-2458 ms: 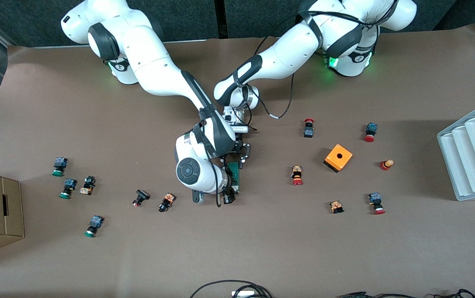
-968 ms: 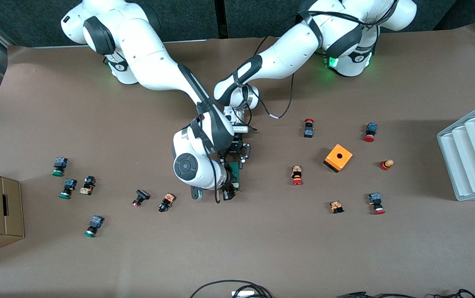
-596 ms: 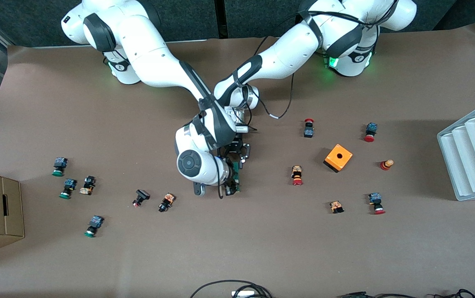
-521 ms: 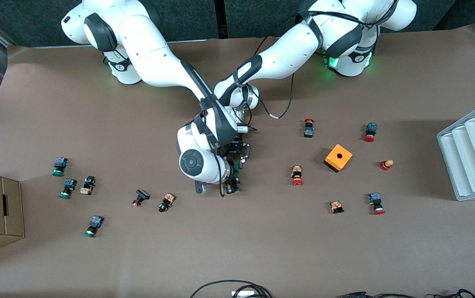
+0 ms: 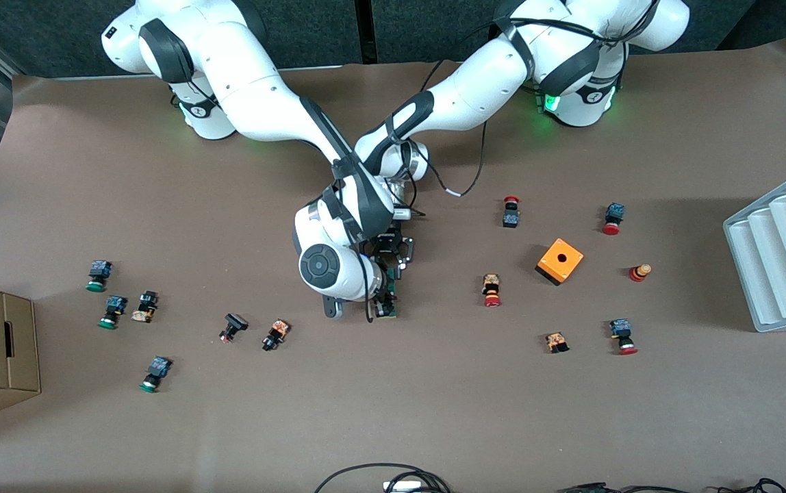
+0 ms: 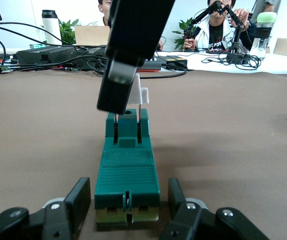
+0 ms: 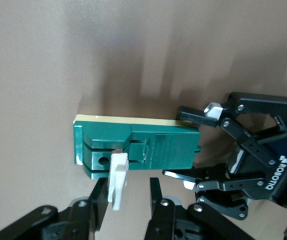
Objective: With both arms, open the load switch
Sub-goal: 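Flip the white lever over with the right gripper while the left gripper holds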
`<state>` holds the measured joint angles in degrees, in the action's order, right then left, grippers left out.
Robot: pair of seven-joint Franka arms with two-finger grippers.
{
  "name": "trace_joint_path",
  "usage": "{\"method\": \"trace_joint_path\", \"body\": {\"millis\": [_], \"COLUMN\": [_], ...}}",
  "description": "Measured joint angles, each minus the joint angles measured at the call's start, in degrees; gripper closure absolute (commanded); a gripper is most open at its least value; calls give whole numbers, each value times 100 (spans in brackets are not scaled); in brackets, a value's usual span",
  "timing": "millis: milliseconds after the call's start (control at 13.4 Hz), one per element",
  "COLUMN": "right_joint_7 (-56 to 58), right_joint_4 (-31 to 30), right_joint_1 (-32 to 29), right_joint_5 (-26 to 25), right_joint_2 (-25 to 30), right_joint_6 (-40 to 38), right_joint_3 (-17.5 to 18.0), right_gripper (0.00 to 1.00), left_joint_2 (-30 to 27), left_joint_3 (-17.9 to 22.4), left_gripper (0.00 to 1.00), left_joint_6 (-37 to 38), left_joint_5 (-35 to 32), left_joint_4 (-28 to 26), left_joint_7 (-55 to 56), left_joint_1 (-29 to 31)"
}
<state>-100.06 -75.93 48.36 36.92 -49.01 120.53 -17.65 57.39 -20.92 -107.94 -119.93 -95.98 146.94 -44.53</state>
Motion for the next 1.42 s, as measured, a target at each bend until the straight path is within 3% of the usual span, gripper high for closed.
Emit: {"method": "trace_joint_path", "body": {"millis": [372, 670, 1415], "right_joint_7": [88, 107, 159], "right_joint_4": [-23, -38, -377], "right_joint_1": [-68, -70, -2], "right_joint_5": [-16, -17, -188], "right_joint_2": [134, 143, 319], "right_joint_6": [-238, -241, -274], "right_joint_3": [-4, -4, 24], "right_gripper": [60, 66, 66], "left_joint_2": [0, 0, 0], "left_joint_3": [0, 0, 1], "left_gripper": [29, 29, 29], "left_joint_6": [0, 0, 0], "left_joint_5": [0, 0, 0], "left_joint_4": [0, 0, 0], "left_joint_7": [0, 0, 0], "left_joint_1": [0, 0, -1]}}
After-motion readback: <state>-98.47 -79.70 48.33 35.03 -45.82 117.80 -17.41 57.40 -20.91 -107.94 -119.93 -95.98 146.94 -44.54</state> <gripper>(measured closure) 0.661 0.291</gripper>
